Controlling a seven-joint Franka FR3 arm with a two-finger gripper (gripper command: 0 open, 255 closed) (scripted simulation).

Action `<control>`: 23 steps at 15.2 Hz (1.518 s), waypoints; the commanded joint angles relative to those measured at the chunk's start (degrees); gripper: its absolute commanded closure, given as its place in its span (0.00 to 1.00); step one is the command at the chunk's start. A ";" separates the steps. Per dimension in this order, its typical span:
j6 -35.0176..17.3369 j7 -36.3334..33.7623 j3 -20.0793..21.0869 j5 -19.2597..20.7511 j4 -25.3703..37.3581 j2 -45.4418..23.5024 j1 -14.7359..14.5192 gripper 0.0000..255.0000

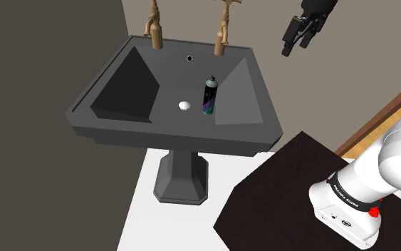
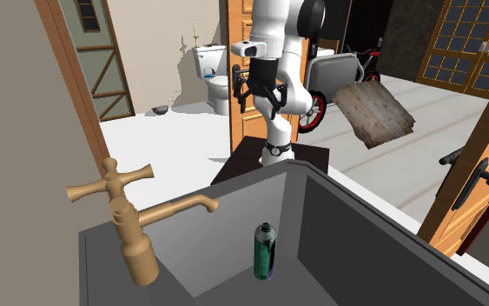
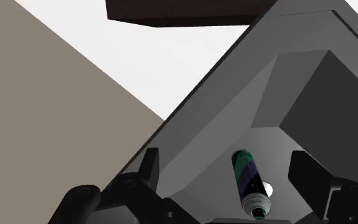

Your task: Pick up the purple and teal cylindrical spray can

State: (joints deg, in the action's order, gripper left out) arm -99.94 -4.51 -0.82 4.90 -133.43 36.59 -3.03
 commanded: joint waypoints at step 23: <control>-31.32 2.44 4.65 9.30 19.33 -46.67 -4.68 0.00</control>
State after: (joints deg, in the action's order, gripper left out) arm -130.59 -1.87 3.63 13.50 -115.65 -7.98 -7.37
